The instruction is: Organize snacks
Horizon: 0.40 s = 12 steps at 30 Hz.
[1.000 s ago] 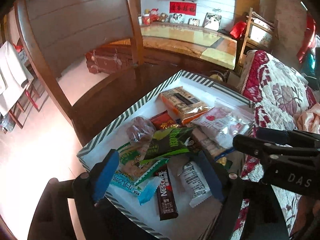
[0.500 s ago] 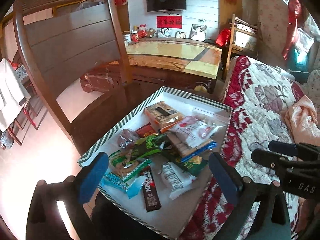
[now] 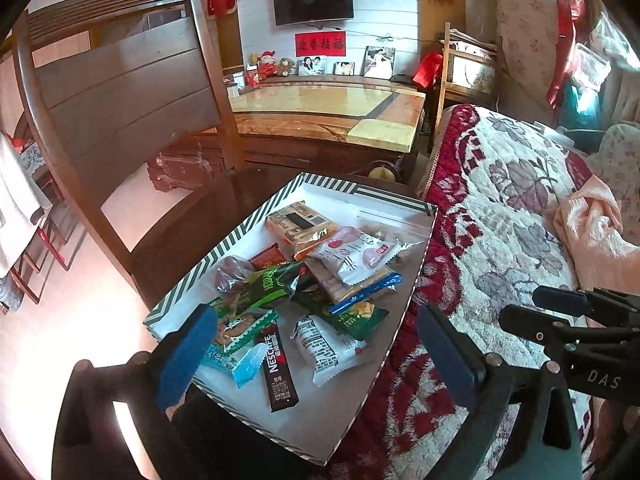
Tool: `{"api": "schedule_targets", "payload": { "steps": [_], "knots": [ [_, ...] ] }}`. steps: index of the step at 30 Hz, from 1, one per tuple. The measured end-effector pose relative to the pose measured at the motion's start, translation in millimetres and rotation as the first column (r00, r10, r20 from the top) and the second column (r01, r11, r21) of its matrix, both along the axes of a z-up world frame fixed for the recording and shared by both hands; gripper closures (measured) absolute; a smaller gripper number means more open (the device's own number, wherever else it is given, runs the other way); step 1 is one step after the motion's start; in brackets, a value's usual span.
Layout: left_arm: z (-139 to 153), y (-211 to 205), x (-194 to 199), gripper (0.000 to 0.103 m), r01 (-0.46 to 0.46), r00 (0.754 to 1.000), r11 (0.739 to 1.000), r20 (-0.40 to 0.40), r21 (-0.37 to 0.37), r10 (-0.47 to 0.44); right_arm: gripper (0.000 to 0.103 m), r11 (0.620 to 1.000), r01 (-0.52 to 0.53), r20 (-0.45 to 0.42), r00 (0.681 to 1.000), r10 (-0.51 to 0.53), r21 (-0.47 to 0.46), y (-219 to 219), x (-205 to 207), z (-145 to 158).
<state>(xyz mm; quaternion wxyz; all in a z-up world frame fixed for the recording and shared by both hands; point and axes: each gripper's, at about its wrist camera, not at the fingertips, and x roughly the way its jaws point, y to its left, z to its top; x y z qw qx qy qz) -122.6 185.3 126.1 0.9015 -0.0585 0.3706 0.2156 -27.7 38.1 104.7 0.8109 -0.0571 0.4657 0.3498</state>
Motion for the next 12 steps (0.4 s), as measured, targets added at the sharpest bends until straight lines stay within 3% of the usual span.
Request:
{"api": "schedule_targets", "payload": {
  "steps": [12],
  "knots": [
    [-1.5,-5.9,-0.9,0.002,0.030,0.999,1.000,0.017,0.000,-0.030,0.043,1.000,0.009,-0.012,1.000,-0.009,-0.008,-7.3,-0.7,-4.9]
  ]
}}
